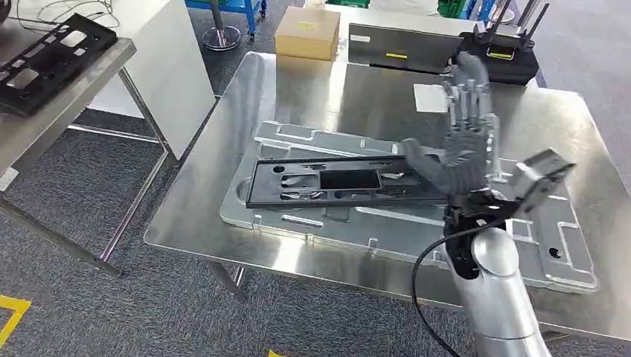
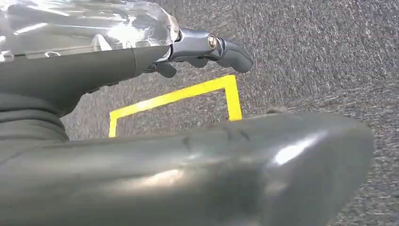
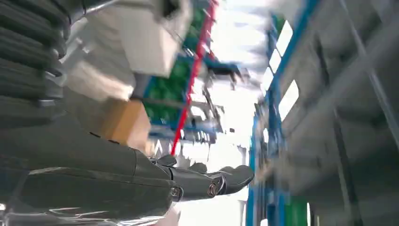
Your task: Take the parts from the cabinet and place them on the table.
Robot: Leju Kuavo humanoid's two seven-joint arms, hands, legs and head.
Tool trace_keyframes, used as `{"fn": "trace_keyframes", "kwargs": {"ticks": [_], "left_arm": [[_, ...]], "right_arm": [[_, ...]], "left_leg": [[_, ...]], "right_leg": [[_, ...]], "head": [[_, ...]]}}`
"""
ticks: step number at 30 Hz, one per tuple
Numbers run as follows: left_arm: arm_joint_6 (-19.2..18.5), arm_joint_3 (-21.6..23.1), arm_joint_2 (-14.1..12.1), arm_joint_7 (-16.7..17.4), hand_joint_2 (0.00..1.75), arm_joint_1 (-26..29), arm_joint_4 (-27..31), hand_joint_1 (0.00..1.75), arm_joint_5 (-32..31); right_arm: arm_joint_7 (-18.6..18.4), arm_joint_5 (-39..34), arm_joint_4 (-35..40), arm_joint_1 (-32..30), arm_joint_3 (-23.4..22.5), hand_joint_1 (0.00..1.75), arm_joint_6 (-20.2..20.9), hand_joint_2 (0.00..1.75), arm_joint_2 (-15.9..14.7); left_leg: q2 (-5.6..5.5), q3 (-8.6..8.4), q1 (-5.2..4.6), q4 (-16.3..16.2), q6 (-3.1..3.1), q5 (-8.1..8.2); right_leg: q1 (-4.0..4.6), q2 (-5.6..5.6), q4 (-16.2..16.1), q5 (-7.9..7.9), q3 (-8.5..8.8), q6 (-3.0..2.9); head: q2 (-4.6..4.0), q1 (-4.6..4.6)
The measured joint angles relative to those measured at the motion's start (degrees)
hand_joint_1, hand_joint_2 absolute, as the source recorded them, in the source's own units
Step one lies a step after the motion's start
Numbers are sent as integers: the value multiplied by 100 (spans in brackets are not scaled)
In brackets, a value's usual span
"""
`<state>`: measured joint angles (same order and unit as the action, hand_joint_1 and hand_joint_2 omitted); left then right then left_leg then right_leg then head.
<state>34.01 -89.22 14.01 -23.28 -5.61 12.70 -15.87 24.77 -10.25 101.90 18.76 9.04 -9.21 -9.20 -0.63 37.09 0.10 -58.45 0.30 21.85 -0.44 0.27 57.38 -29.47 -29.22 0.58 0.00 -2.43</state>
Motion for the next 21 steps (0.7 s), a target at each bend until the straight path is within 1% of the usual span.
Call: {"fn": "trace_keyframes", "kwargs": {"ticks": [1, 3, 5, 7, 8, 9, 10, 11, 12, 13, 14, 15, 16, 17, 18, 19, 20, 21], "left_arm": [[-35, -2, 2, -63, 0, 1, 0, 0, 48], [-83, -2, 11, -139, 0, 3, 0, 0, 94], [-105, 0, 15, -179, 0, -2, 0, 0, 125], [-144, 0, 15, -225, 0, -4, 0, 0, 159], [-162, 0, 17, -245, 0, -4, 0, 0, 168], [-173, -2, 28, -262, 0, 1, 0, 0, 203], [-173, -2, 55, -271, 0, 3, 0, 0, 212], [-173, -4, 59, -279, 0, 3, 0, 0, 225], [-173, -4, 68, -288, 0, -9, 0, 0, 256], [-173, -9, 79, -301, 0, -21, 0, 0, 282], [-170, -11, 87, -317, 0, -29, 0, 0, 299], [-162, -13, 96, -323, 0, -26, 0, 0, 334], [-142, -15, 109, -330, 0, -25, 0, 0, 347], [-113, -17, 125, -339, 0, -26, 0, 0, 356], [-79, -17, 146, -347, 0, -32, 0, 0, 365], [-61, -17, 170, -358, 0, -41, 0, 0, 380], [-39, -17, 171, -365, 0, -49, 0, 0, 380], [7, -17, 190, -378, 0, -68, 0, 0, 380]], "right_arm": [[131, -24, 142, -169, -98, 0, -269, 0, -2], [360, -68, 383, -560, -274, 0, -506, 0, -7], [459, -87, 524, -953, -396, 0, -567, 0, -7], [557, -127, 633, -1307, -529, 0, -532, 0, -7], [599, -140, 673, -1466, -601, 0, -517, 0, -7], [636, -160, 725, -1660, -706, 0, -506, 0, -11], [673, -184, 767, -1832, -815, 0, -480, 0, -24], [692, -175, 780, -1901, -900, 0, -469, 0, -46], [703, -54, 782, -1993, -988, 0, -554, 0, -52], [703, 52, 791, -2085, -1050, 0, -623, 0, -50], [703, 149, 806, -2229, -1121, 0, -679, 0, -48], [701, 221, 817, -2363, -1206, 0, -692, 0, -48], [697, 280, 826, -2467, -1265, 0, -703, 0, -44], [697, 348, 837, -2549, -1318, 0, -696, 0, -42], [697, 404, 854, -2633, -1352, 0, -683, 0, -35], [697, 455, 863, -2699, -1379, 0, -670, 0, -26], [690, 510, 852, -2738, -1401, 0, -657, 0, -6], [701, 578, 865, -2813, -1425, 0, -639, 0, 7]], "left_leg": [[0, 0, -4, -5, 7, 8], [-1, 1, -23, -19, 27, 31], [1, -1, -37, -38, 50, 61], [1, -3, -57, -46, 86, 89], [0, -9, -61, -36, 96, 95], [-2, -56, -25, 60, 123, 42], [-10, -142, 22, 155, 128, 12], [-8, -177, 30, 199, 145, 2], [-3, -181, 32, 207, 158, -5], [-9, -181, 32, 204, 157, -5], [-34, -176, 34, 203, 156, -4], [-73, -170, 45, 193, 153, -4], [-102, -163, 60, 179, 134, -1], [-139, -156, 83, 160, 109, 3], [-190, -141, 115, 126, 66, 6], [-238, -103, 141, 62, 4, 16], [-286, -76, 144, 47, -57, 6], [-338, -65, 124, 23, -106, -10]], "right_leg": [[-3, 0, 0, -4, 3, 6], [-9, 2, 0, -16, 10, 17], [-24, 6, 0, -33, 19, 41], [-43, 6, -18, -49, 28, 68], [-45, 4, -47, -51, 44, 73], [4, -8, -71, -35, 103, 108], [-27, -12, -31, -119, 138, 111], [-19, -18, 133, -286, 69, 113], [-35, -11, 578, -580, -146, 132], [-50, -12, 912, -746, -309, 151], [-78, -12, 1318, -906, -508, 180], [-114, -13, 1540, -898, -634, 218], [-148, -14, 1430, -724, -599, 252], [-183, -13, 1140, -498, -463, 281], [-225, -4, 649, -221, -223, 325], [-290, 109, 66, -22, 72, 395], [-202, 243, 116, -62, 79, 382], [-227, 297, 155, 46, 11, 272]], "head": [[0, 0], [0, 0], [0, 0], [0, 0], [0, 0], [0, 0], [0, 0], [0, 0], [0, 0], [0, 0], [0, 0], [0, 0], [0, 0], [0, 0], [0, 0], [0, 0], [0, 0], [0, 0]]}}
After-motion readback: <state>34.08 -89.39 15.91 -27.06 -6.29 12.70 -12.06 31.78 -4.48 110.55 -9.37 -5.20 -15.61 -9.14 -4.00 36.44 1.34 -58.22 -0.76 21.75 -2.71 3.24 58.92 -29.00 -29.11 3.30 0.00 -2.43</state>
